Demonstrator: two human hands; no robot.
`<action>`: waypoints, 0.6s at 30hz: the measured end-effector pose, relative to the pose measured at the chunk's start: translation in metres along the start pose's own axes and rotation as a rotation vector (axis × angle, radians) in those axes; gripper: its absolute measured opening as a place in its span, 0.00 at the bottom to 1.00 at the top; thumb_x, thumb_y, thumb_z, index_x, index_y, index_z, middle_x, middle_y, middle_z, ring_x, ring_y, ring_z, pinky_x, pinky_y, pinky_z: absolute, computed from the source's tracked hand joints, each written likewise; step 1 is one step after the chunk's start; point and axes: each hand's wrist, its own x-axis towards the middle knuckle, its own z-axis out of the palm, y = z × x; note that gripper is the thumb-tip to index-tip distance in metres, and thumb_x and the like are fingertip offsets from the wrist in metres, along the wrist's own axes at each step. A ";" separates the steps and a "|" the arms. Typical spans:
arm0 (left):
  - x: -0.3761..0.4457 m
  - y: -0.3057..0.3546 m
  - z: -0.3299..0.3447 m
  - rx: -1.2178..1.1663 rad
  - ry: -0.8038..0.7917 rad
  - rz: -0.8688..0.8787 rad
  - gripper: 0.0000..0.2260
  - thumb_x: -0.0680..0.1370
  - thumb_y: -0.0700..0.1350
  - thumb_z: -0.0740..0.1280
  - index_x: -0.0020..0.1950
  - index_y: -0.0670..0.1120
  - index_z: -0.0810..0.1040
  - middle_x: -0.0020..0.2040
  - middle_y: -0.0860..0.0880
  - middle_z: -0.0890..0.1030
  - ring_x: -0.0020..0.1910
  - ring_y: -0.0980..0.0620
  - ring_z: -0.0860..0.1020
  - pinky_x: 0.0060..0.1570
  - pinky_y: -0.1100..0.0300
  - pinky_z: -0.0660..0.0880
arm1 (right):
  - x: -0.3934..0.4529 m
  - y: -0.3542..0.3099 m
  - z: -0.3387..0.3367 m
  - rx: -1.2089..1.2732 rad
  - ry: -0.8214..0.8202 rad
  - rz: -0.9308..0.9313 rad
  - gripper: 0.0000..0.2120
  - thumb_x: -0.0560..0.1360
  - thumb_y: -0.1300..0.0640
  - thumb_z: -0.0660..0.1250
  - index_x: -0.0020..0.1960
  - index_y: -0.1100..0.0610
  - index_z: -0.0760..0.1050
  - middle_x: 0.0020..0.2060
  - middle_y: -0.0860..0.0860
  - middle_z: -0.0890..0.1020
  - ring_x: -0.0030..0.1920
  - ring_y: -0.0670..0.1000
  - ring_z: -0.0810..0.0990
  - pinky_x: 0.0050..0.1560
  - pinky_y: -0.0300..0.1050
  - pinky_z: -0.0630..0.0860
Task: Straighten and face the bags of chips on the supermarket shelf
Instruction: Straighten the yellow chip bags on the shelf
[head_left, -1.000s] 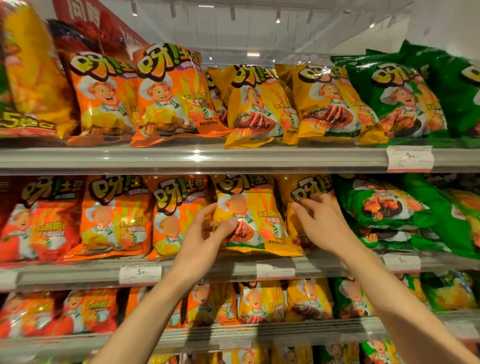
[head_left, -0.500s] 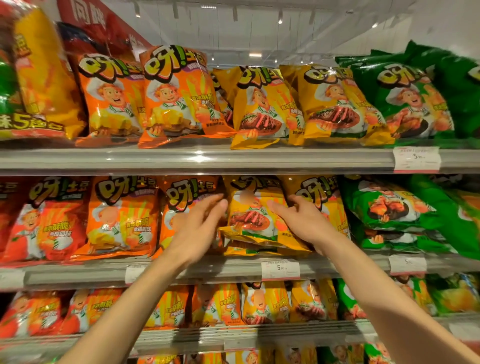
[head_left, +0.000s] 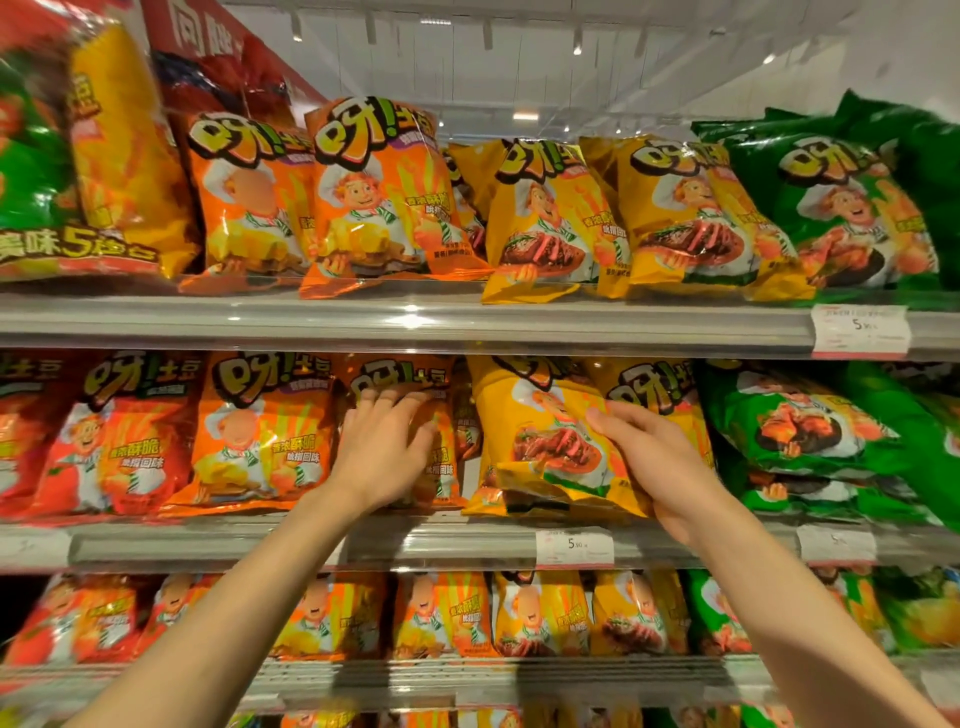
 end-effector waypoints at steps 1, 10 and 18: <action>0.000 0.001 -0.002 -0.101 0.029 -0.005 0.19 0.83 0.50 0.61 0.72 0.46 0.73 0.70 0.43 0.74 0.72 0.41 0.66 0.69 0.48 0.63 | -0.003 -0.001 0.004 -0.026 0.009 -0.036 0.29 0.73 0.42 0.73 0.70 0.48 0.72 0.61 0.49 0.81 0.57 0.51 0.83 0.62 0.54 0.78; -0.033 0.030 -0.029 -0.964 -0.150 -0.310 0.37 0.77 0.64 0.64 0.81 0.53 0.55 0.69 0.54 0.69 0.67 0.54 0.69 0.64 0.54 0.66 | -0.027 -0.001 0.061 -0.231 -0.014 -0.274 0.25 0.78 0.46 0.68 0.72 0.45 0.66 0.62 0.45 0.77 0.57 0.43 0.79 0.46 0.37 0.81; -0.045 0.018 -0.035 -0.884 -0.029 -0.263 0.36 0.75 0.52 0.74 0.77 0.60 0.57 0.59 0.71 0.69 0.52 0.75 0.70 0.60 0.62 0.62 | -0.027 -0.003 0.041 -0.451 -0.033 -0.307 0.24 0.81 0.43 0.60 0.75 0.47 0.64 0.65 0.44 0.75 0.63 0.41 0.74 0.57 0.33 0.71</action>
